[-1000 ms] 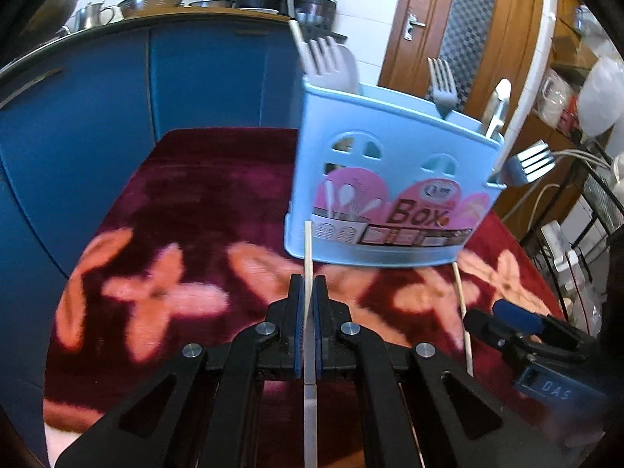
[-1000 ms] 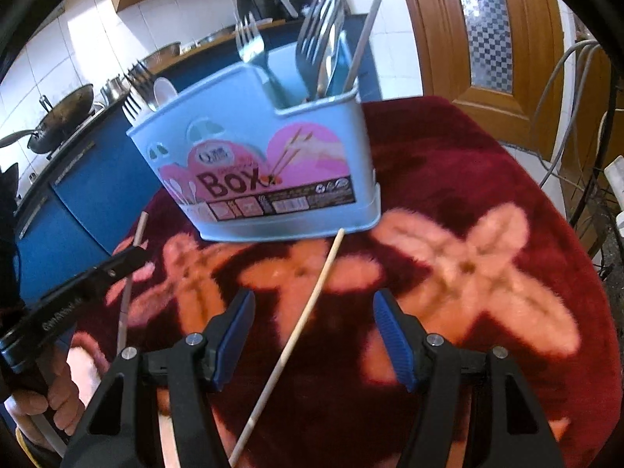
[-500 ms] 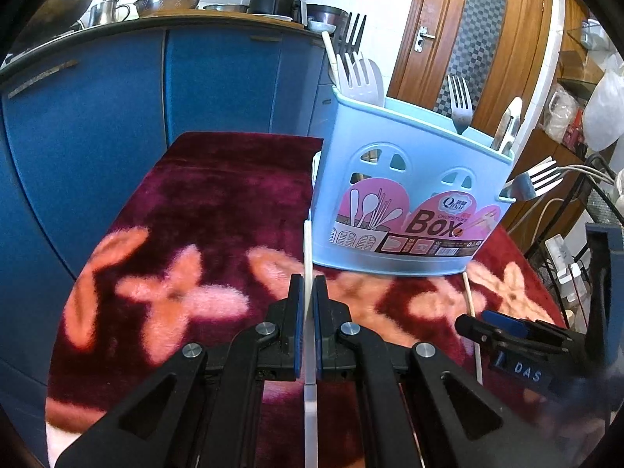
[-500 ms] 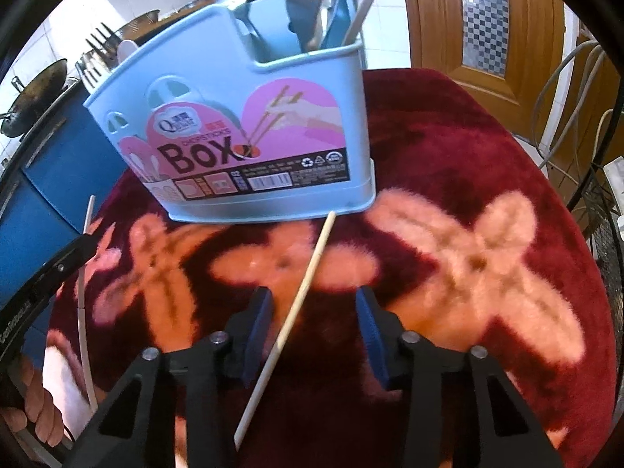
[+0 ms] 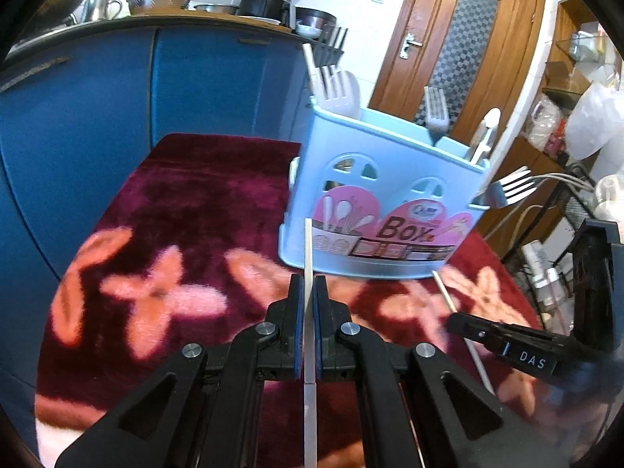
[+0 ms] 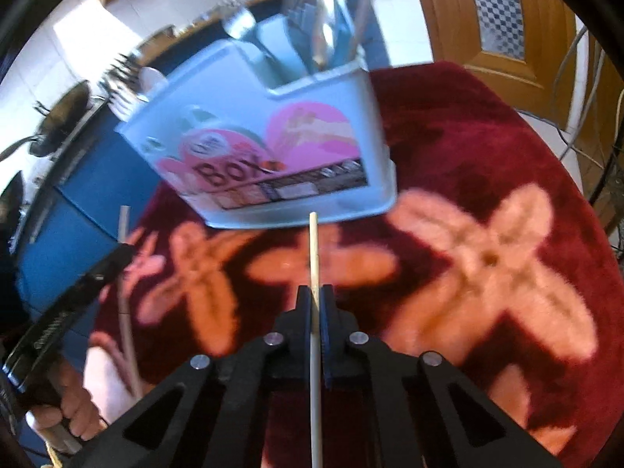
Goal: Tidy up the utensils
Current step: 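Close the left tool on one chopstick while the right tool closes on the other, then lift both chopsticks and carry them above the blue Box holder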
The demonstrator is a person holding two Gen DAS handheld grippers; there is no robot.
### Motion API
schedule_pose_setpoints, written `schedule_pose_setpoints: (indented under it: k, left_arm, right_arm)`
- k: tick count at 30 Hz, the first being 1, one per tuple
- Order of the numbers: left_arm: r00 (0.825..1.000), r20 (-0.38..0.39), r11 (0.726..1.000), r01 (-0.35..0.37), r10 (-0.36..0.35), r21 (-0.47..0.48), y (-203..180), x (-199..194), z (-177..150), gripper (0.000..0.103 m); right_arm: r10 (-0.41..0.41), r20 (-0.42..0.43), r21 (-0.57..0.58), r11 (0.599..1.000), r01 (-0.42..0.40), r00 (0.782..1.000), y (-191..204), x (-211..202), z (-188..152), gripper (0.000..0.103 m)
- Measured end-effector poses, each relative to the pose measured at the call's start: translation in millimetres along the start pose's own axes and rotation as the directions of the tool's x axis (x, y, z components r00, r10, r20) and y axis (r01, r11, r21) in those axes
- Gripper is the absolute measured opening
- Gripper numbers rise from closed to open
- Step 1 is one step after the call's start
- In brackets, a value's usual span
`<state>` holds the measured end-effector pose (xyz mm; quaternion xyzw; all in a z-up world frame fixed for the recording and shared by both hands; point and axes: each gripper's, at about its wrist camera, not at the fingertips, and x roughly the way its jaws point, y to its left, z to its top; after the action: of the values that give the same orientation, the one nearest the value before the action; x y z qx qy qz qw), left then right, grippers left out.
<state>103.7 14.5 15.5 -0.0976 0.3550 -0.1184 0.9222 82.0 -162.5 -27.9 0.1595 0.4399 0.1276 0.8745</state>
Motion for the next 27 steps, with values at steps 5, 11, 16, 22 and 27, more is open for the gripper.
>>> schedule_pose_setpoints:
  k: [5, 11, 16, 22, 27]
  left_arm:
    - [0.996, -0.011, 0.995, 0.092, -0.092, -0.027, -3, -6, 3, 0.003]
    - [0.992, 0.027, 0.993, 0.122, -0.121, -0.004, -17, -16, 17, 0.003]
    - [0.987, 0.091, 0.991, 0.127, -0.130, 0.043, -32, -30, 41, 0.003]
    - [0.974, 0.187, 0.988, 0.114, -0.131, 0.101, -47, -47, 84, 0.003]
    - [0.955, 0.277, 0.988, 0.072, -0.107, 0.135, -61, -57, 122, 0.003]
  right_arm:
    - [0.084, 0.107, -0.034, 0.996, -0.081, 0.991, 14, -25, 2, 0.006]
    - [0.137, 0.267, -0.116, 0.987, -0.109, 0.954, 31, -58, 13, 0.006]
    - [0.156, 0.370, -0.118, 0.986, -0.121, 0.916, 34, -72, 29, 0.006]
    - [0.191, 0.433, -0.125, 0.981, -0.152, 0.881, 36, -82, 52, 0.006]
    - [0.209, 0.494, -0.156, 0.976, -0.151, 0.844, 42, -92, 69, 0.006]
